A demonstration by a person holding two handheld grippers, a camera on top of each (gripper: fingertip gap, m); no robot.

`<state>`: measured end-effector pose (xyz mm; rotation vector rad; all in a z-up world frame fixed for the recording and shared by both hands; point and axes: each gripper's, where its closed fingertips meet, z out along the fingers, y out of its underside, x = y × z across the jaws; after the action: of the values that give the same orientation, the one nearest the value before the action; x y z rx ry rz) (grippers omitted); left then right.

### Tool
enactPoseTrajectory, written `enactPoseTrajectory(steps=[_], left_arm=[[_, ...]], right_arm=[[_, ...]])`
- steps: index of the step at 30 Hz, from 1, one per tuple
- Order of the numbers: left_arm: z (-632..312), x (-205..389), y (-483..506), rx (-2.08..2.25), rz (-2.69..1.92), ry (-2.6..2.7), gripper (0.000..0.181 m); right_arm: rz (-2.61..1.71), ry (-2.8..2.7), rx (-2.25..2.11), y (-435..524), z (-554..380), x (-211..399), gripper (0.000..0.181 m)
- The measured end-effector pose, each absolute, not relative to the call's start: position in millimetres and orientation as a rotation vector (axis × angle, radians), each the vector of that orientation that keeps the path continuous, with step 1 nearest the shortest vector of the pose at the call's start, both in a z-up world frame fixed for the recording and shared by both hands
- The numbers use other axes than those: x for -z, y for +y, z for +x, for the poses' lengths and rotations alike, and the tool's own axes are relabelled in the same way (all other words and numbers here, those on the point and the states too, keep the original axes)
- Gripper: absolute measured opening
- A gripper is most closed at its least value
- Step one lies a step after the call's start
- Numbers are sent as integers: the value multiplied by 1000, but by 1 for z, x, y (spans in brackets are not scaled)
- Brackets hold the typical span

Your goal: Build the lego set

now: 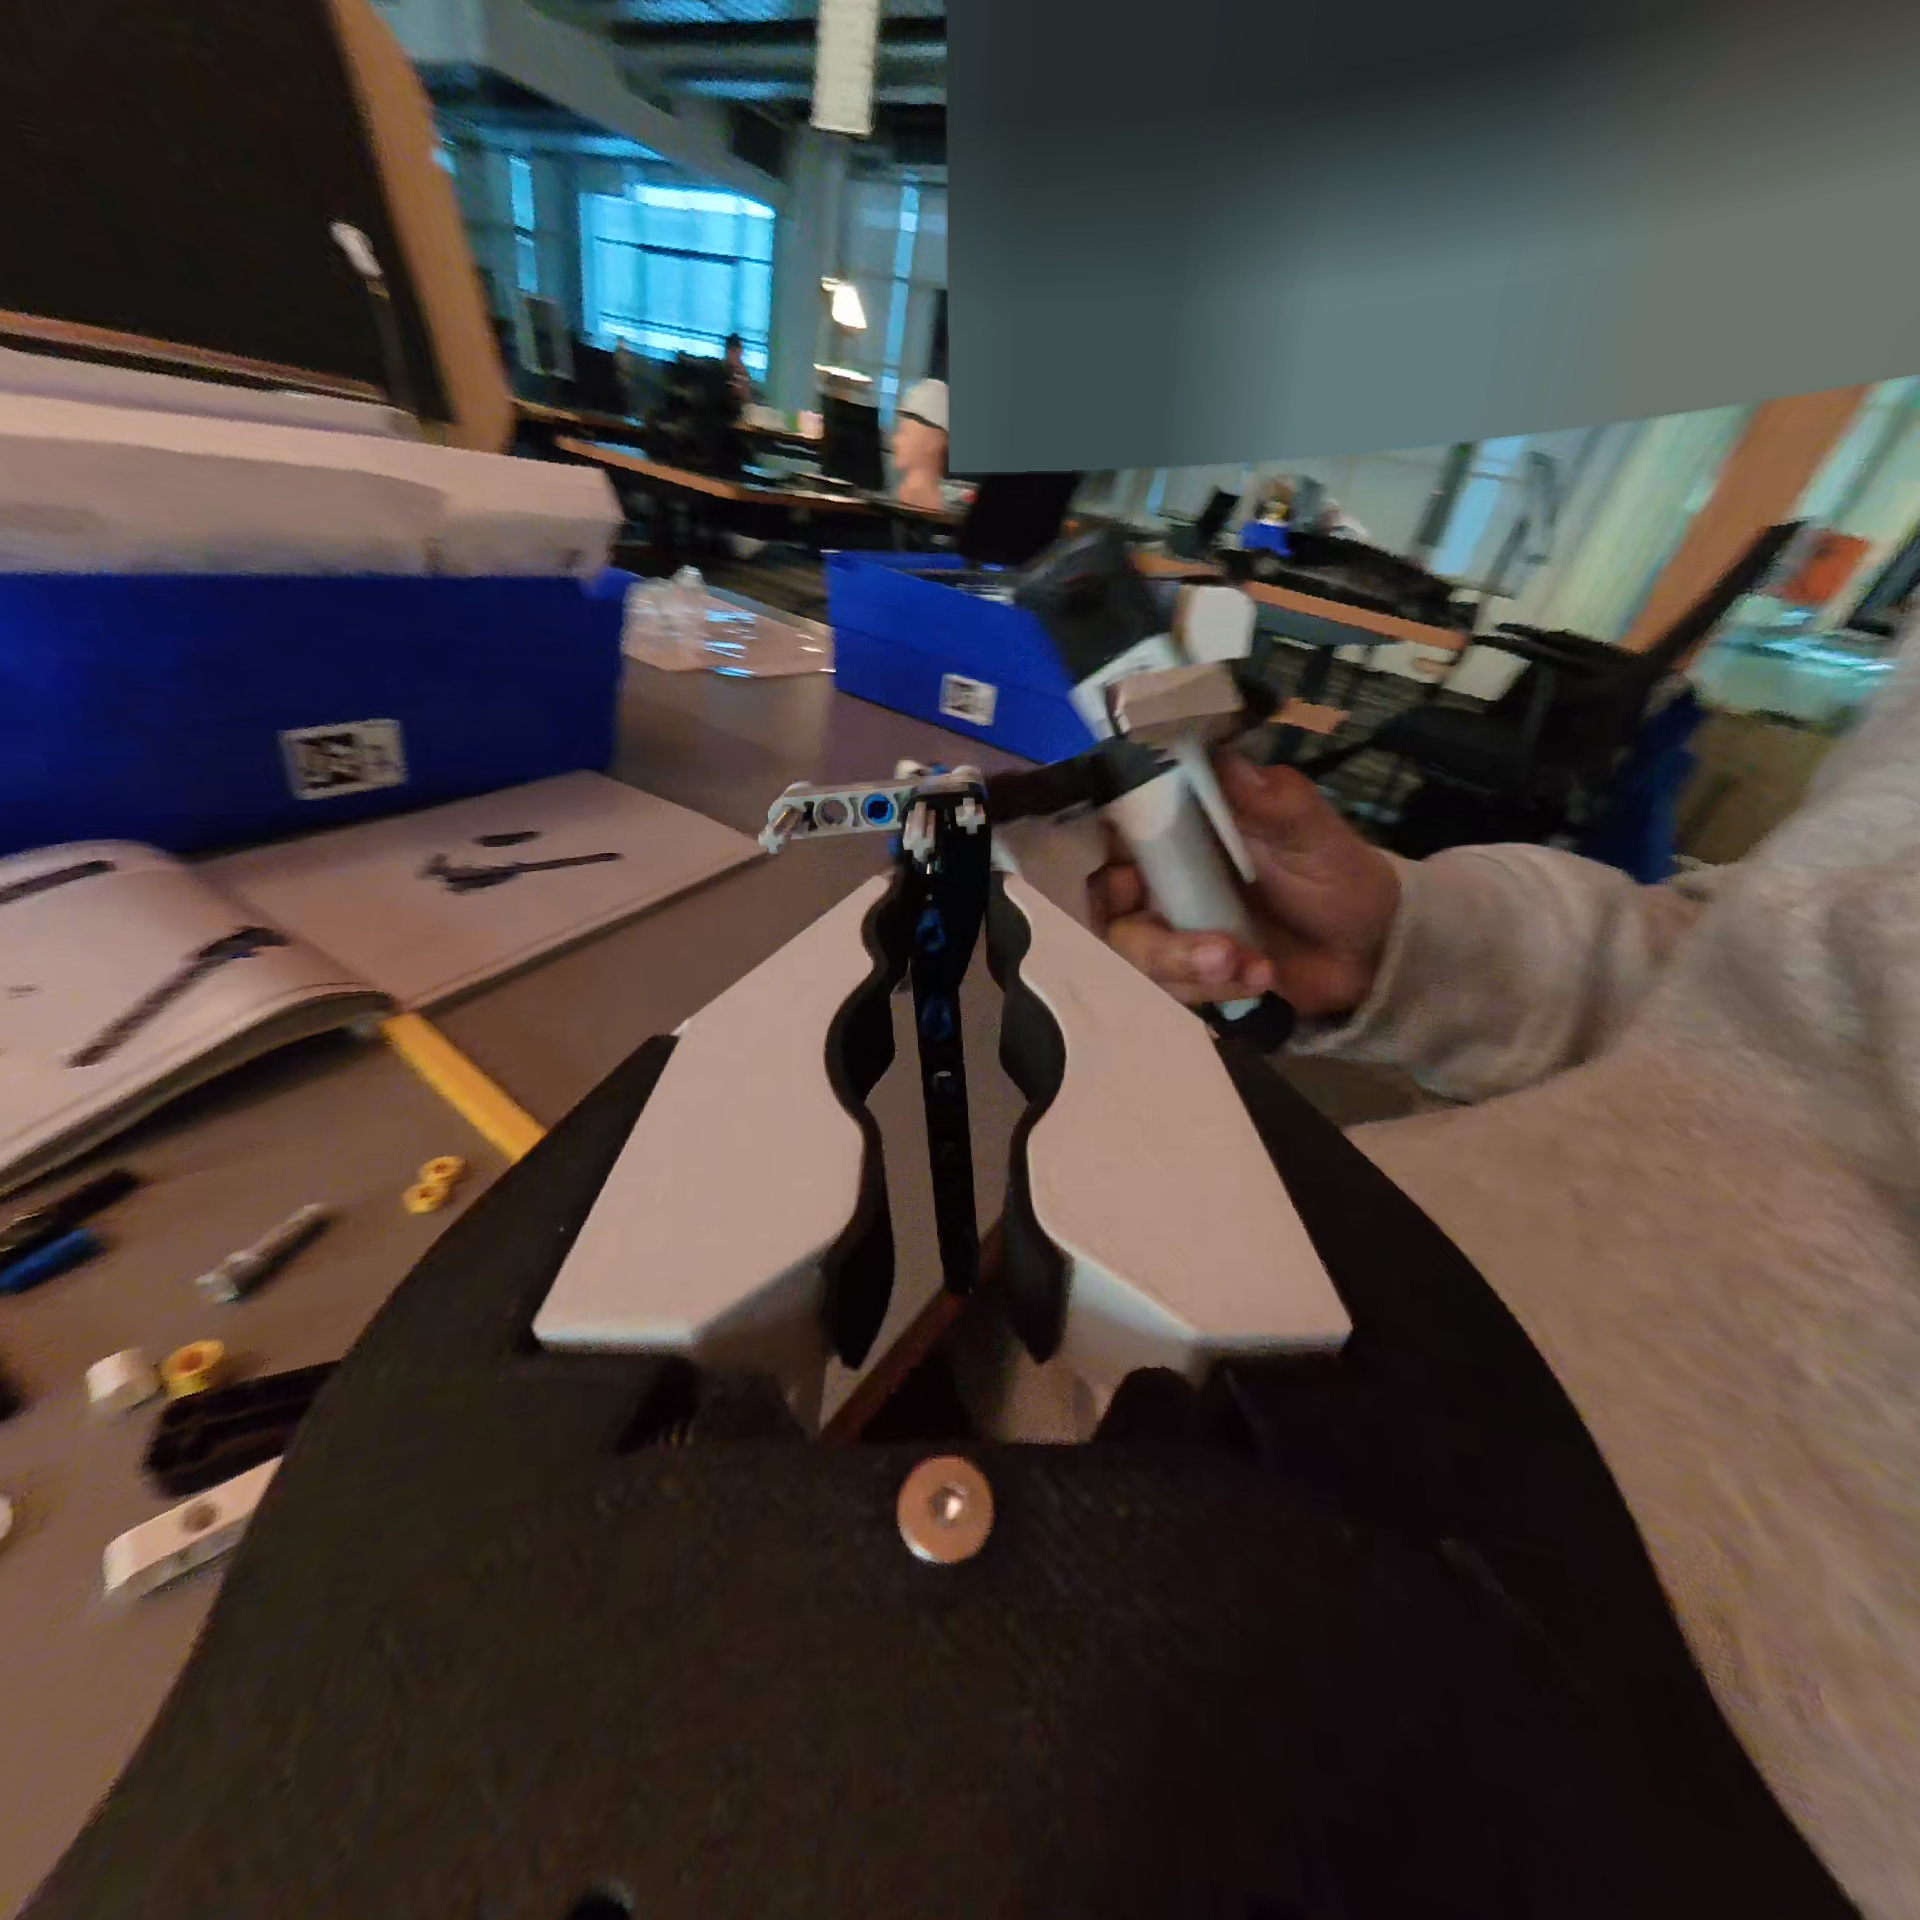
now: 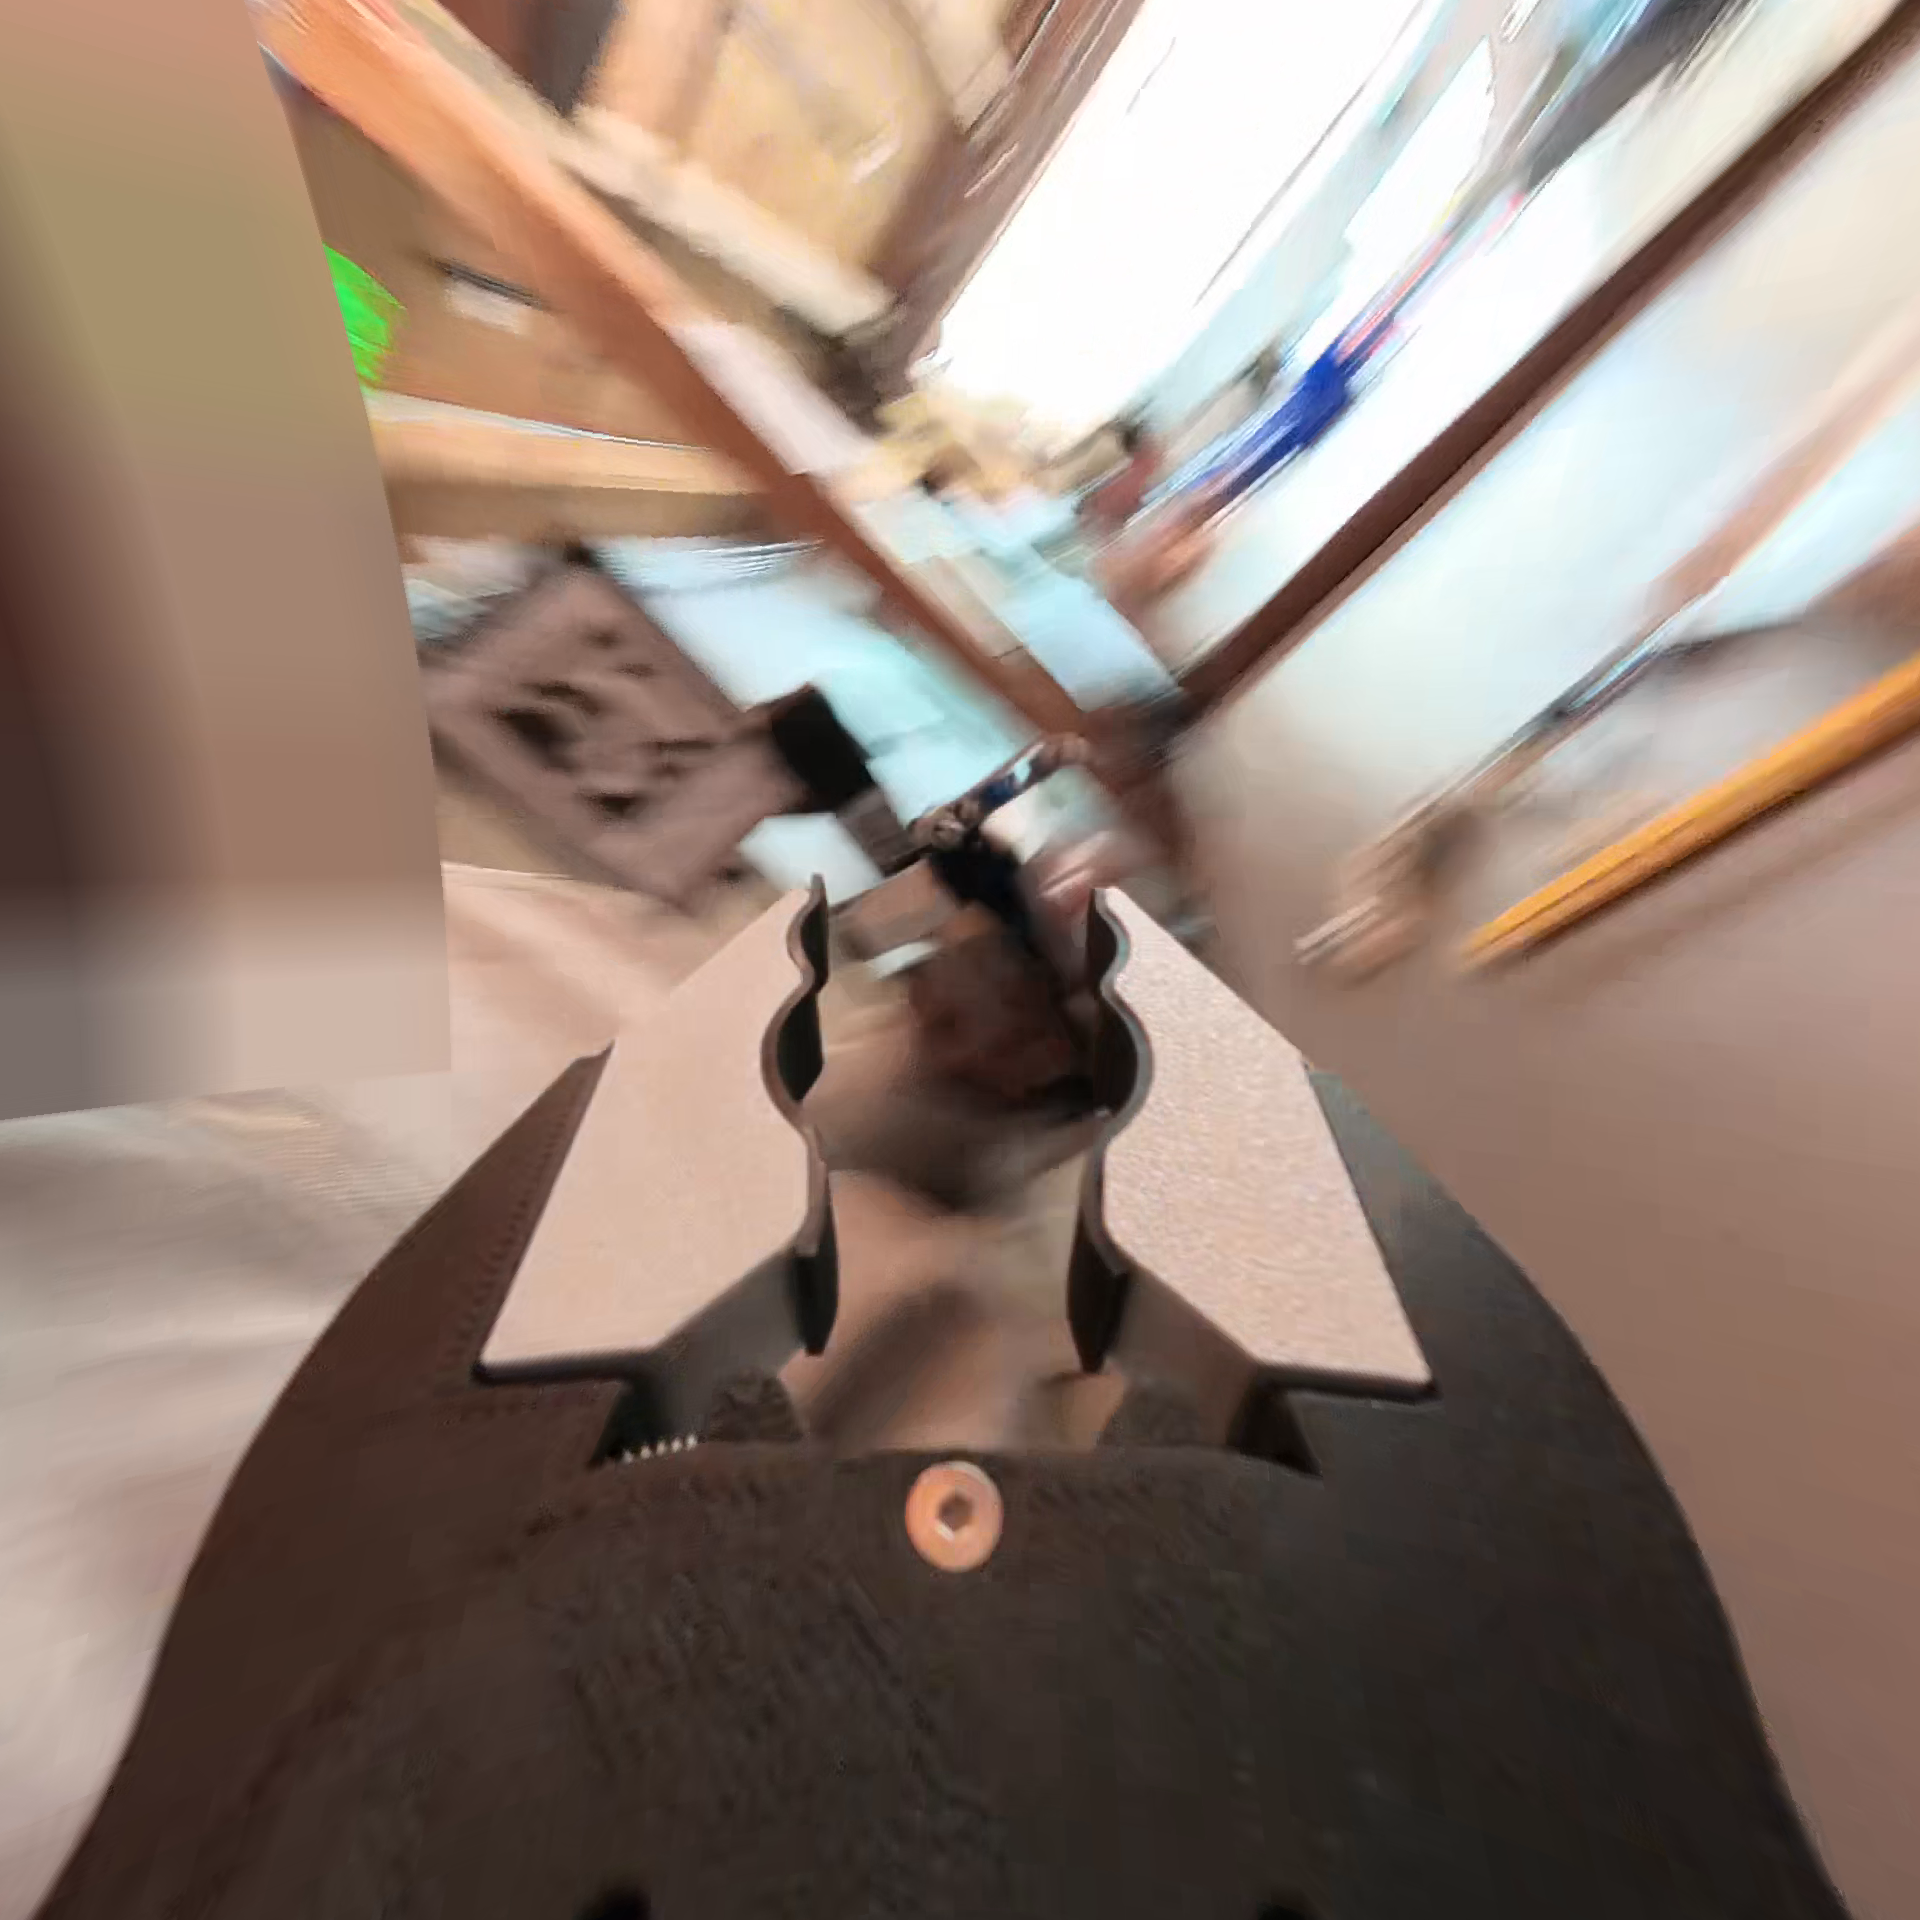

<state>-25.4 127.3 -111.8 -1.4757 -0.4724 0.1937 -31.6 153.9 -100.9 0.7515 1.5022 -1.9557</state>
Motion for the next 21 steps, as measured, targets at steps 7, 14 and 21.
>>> enactPoseTrajectory(steps=[7, 14, 21], left_arm=[[-31, 111, 130, -408, -1472, -493, 11], [-30, 114, 137, -527, -1485, -501, 11], [-34, 120, 137, -499, -1487, -534, 11]], right_arm=[[776, 2081, 2465, 164, -47, 83, 50], [766, 2175, 2416, 139, -34, 91, 41], [805, 2193, 2415, 146, -42, 94, 37]])
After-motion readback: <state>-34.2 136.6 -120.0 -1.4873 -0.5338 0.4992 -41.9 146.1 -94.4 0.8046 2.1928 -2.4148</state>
